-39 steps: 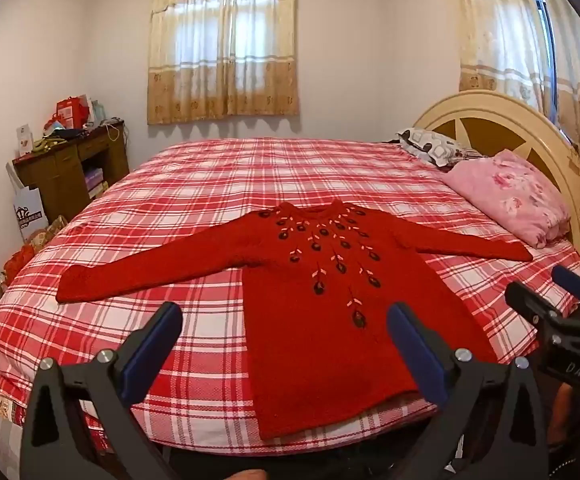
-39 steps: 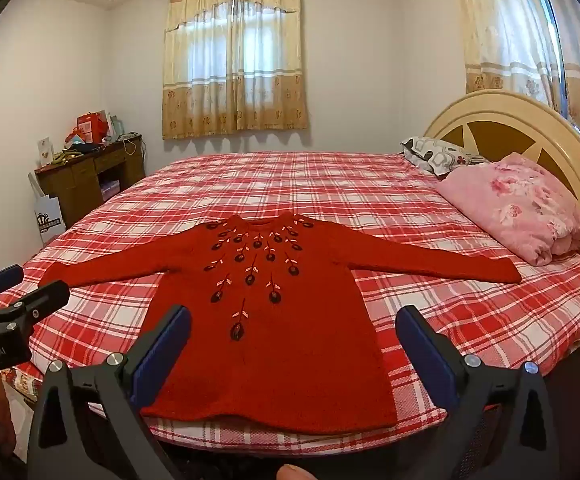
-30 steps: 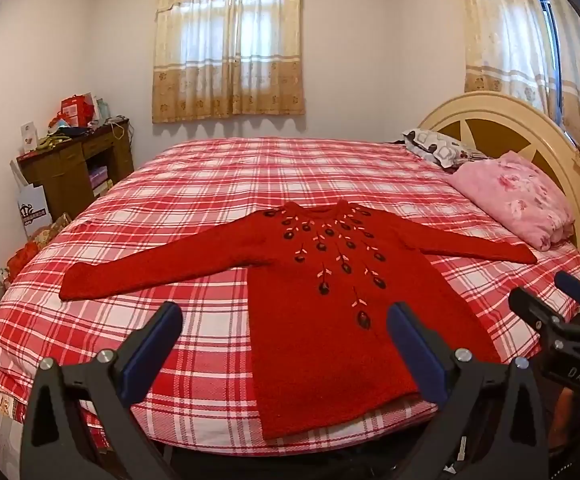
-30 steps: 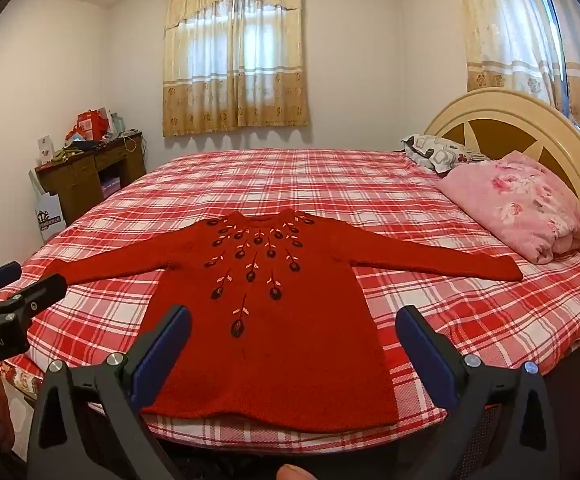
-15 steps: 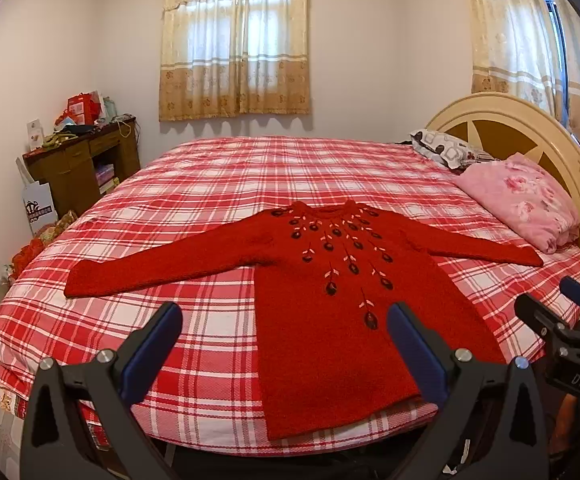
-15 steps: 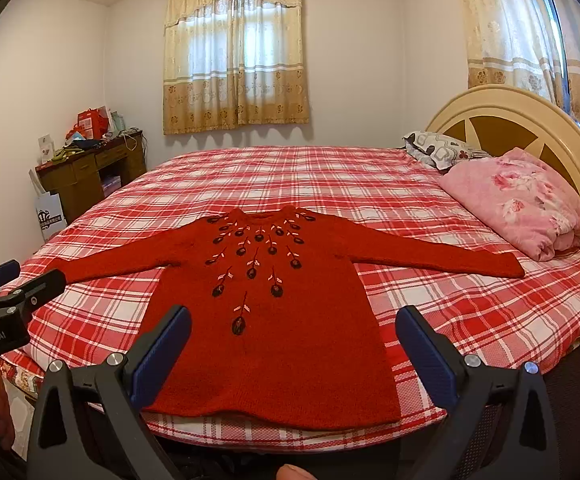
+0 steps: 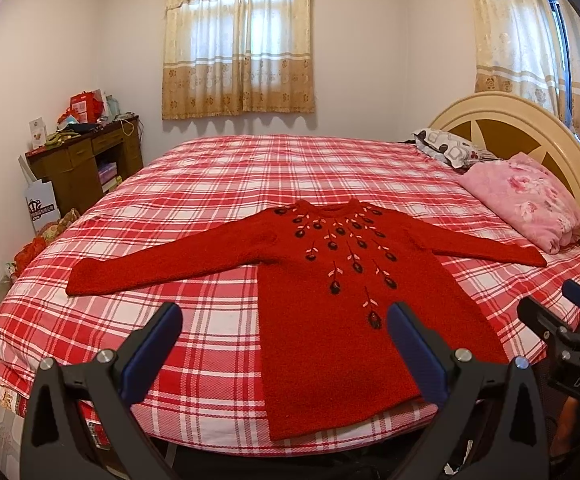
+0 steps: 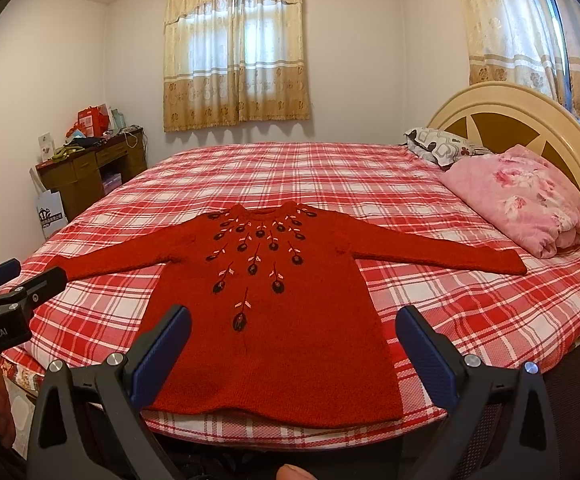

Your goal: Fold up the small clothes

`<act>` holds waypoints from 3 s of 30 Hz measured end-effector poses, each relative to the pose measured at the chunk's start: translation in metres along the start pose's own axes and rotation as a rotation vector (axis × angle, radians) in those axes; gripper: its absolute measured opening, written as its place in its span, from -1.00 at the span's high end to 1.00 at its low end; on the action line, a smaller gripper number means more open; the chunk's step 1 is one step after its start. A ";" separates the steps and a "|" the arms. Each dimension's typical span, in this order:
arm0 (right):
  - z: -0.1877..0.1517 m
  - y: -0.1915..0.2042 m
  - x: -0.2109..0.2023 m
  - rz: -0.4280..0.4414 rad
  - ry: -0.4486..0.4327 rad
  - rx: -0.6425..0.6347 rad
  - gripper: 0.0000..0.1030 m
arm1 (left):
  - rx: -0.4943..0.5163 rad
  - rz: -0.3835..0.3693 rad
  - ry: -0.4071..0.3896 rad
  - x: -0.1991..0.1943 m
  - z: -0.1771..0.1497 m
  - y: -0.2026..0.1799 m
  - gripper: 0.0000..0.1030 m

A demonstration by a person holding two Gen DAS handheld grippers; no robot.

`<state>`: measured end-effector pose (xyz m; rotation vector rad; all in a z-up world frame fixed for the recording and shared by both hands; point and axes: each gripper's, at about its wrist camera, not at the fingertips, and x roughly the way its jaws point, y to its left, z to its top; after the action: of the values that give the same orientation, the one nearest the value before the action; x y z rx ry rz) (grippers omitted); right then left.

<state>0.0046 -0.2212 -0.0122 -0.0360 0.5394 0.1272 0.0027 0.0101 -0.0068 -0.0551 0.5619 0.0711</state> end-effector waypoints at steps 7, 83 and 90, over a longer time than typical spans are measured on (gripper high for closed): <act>0.000 -0.001 0.000 0.001 0.005 0.000 -0.98 | 0.001 -0.001 -0.001 0.000 -0.001 0.001 -1.00; 0.006 -0.161 0.179 -0.178 0.242 0.182 -0.98 | 0.217 0.027 0.131 0.167 0.026 -0.017 -1.00; 0.020 -0.239 0.198 -0.281 0.247 0.297 -0.98 | 0.232 0.032 0.106 0.206 0.032 -0.027 -1.00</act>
<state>0.2146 -0.4344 -0.0966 0.1638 0.7893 -0.2356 0.1952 -0.0036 -0.0891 0.1768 0.6742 0.0341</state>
